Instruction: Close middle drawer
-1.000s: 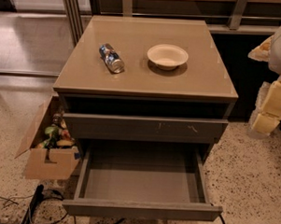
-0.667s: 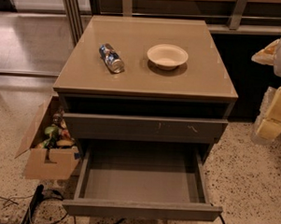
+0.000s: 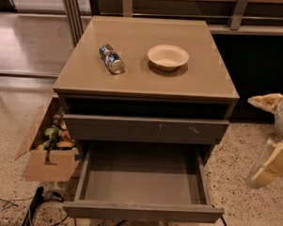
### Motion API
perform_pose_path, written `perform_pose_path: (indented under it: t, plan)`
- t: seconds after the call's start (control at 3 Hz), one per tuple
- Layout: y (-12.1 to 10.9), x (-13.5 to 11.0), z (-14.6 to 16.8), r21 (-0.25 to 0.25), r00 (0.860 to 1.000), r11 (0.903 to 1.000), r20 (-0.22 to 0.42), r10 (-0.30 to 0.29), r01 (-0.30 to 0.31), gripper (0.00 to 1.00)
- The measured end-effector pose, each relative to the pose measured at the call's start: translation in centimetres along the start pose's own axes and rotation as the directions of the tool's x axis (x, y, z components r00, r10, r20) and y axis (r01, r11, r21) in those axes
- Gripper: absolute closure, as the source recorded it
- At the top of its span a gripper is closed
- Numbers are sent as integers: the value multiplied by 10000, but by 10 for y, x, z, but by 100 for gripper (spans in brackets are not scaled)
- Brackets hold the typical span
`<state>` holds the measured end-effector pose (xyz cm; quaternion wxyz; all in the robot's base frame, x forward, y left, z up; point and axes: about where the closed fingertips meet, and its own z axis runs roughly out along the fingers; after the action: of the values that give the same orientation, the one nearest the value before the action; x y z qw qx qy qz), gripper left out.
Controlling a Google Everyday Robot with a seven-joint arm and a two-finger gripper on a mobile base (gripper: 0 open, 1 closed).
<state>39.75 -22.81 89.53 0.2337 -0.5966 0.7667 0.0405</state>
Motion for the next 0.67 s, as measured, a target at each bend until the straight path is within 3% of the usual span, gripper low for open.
perform_pose_path:
  t: [0.33, 0.67]
  plan:
    - [16, 14, 27, -285, 9972, 9995, 743, 120, -99, 24]
    - [35, 16, 61, -669, 9841, 9975, 1742, 349, -236, 47]
